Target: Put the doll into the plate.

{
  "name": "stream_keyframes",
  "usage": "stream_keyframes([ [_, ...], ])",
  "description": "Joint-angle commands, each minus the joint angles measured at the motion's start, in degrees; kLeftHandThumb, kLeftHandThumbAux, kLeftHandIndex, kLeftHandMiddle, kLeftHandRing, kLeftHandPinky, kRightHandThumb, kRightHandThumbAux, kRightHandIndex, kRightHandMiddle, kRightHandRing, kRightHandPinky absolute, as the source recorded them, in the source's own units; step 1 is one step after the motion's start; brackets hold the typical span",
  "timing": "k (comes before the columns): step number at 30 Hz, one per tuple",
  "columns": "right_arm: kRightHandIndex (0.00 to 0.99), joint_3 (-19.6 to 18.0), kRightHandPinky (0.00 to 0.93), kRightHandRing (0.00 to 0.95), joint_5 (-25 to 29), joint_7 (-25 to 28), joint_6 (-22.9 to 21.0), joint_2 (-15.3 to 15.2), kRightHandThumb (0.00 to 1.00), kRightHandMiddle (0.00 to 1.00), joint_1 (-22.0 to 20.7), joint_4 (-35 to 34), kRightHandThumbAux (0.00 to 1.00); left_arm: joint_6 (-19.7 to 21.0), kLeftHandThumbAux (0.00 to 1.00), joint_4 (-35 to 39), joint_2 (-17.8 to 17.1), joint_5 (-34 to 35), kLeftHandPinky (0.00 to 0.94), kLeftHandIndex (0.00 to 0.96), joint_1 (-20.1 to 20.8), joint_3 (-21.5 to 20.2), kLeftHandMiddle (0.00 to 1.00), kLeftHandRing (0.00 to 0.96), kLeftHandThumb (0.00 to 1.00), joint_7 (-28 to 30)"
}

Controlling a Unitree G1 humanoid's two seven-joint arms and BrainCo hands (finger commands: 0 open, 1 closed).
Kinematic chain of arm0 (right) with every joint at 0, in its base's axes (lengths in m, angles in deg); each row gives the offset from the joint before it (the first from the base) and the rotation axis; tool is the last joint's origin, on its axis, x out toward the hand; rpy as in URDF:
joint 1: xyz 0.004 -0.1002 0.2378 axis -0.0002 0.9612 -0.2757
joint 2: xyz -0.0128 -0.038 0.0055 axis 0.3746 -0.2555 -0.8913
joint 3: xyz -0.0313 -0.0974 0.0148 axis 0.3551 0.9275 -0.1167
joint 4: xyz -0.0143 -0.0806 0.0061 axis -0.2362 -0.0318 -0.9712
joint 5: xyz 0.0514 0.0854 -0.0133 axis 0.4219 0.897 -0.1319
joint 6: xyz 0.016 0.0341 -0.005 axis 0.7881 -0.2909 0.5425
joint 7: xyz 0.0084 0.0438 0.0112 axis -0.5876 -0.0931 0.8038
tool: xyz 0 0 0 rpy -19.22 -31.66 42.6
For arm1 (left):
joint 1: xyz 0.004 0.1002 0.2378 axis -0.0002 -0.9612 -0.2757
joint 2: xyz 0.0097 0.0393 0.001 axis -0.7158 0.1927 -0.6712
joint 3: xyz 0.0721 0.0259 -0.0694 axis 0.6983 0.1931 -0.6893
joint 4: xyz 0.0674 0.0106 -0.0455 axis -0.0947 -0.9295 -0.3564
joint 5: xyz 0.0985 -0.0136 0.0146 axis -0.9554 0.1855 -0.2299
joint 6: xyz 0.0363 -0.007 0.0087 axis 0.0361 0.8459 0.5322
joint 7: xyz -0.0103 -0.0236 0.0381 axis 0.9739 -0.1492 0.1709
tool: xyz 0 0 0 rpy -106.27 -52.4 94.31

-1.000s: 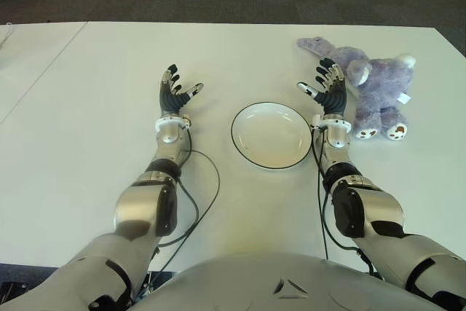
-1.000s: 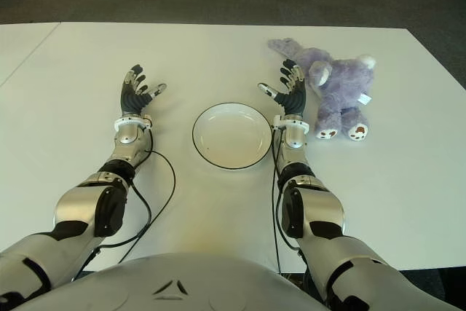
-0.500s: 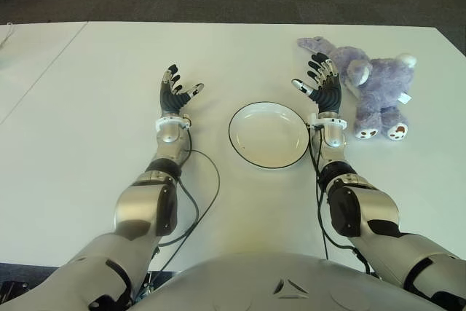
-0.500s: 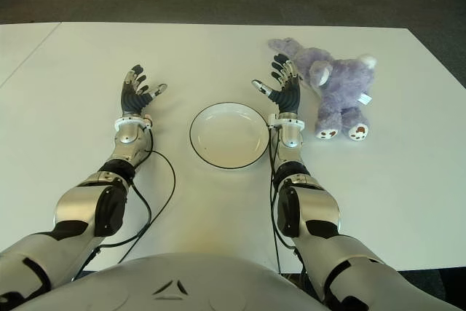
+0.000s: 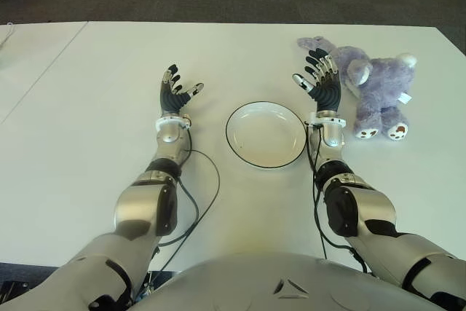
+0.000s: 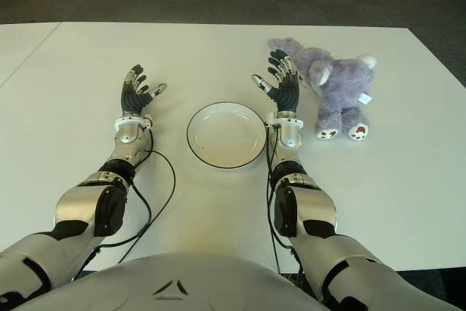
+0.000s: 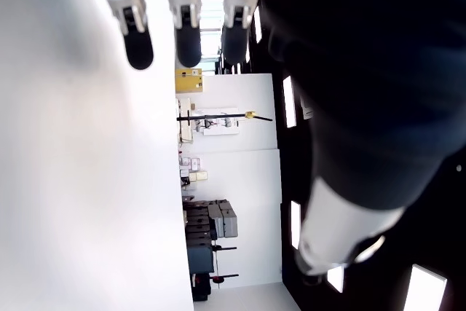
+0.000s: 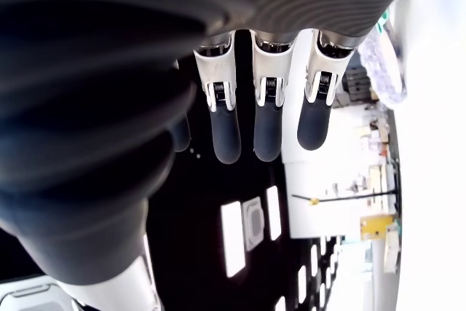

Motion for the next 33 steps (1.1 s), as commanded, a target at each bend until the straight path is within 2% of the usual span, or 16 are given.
stream_keyframes([
  [1, 0.174, -0.34, 0.216, 0.2, 1.7, -0.57, -0.14, 3.23, 0.179, 0.227, 1.75, 2.14, 0.867, 8.29, 0.862, -7.3, 3.75, -0.52, 0.142, 0.137, -10.13, 0.53, 0.116, 0.114, 0.029, -0.87],
  [5, 0.175, 0.7, 0.221, 0.206, 0.16, -2.86, -0.09, 2.38, 0.188, 0.232, -1.62, 1.43, 0.869, 8.67, 0.859, -7.33, 3.7, -0.11, 0.158, 0.135, -10.02, 0.19, 0.118, 0.116, 0.024, -0.32],
  [12, 0.164, 2.25, 0.225, 0.213, -2.29, -5.41, 0.47, 0.26, 0.204, 0.234, -4.03, 1.95, 0.863, 8.59, 0.861, -7.41, 3.59, 0.16, 0.151, 0.13, -10.2, -0.13, 0.115, 0.116, 0.0, -0.06],
  [16, 0.183, 4.44, 0.236, 0.229, -6.66, -11.23, -1.61, -3.01, 0.198, 0.247, -7.3, 2.93, 0.834, 8.33, 0.859, -7.45, 3.69, -0.04, 0.143, 0.126, -10.16, -0.03, 0.11, 0.114, 0.0, -0.4],
  [17, 0.195, 4.93, 0.208, 0.221, -7.46, -12.43, -2.22, -3.55, 0.205, 0.246, -7.8, 3.09, 0.822, 8.36, 0.856, -7.45, 3.73, -0.08, 0.146, 0.124, -10.11, 0.01, 0.108, 0.113, 0.0, -0.47],
  [22, 0.216, 7.82, 0.186, 0.203, -11.96, -18.74, -5.91, -5.99, 0.236, 0.235, -9.7, 3.45, 0.793, 8.9, 0.849, -7.44, 3.94, 0.15, 0.151, 0.115, -9.79, -0.16, 0.104, 0.113, 0.008, -0.63],
  [26, 0.215, 9.16, 0.176, 0.19, -13.54, -20.64, -7.8, -7.33, 0.244, 0.22, -10.93, 3.69, 0.775, 9.05, 0.847, -7.42, 4.1, 0.39, 0.15, 0.11, -9.69, -0.39, 0.101, 0.11, 0.024, -0.69],
  [31, 0.177, 10.94, 0.102, 0.147, -15.08, -21.86, -9.44, -9.07, 0.183, 0.179, -11.85, 4.12, 0.721, 9.33, 0.846, -7.47, 4.15, 0.93, 0.153, 0.114, -9.73, -1.0, 0.106, 0.113, 0.039, -0.36],
  [32, 0.177, 12.13, 0.095, 0.143, -16.55, -22.64, -9.97, -10.34, 0.177, 0.176, -12.16, 4.24, 0.716, 9.34, 0.845, -7.46, 4.22, 1.07, 0.154, 0.115, -9.71, -1.14, 0.107, 0.113, 0.041, -0.33],
  [33, 0.175, 13.03, 0.046, 0.114, -17.57, -23.24, -10.35, -11.25, 0.145, 0.157, -12.38, 4.32, 0.686, 9.35, 0.841, -7.45, 4.28, 1.17, 0.148, 0.12, -9.68, -1.23, 0.11, 0.114, 0.042, -0.32],
])
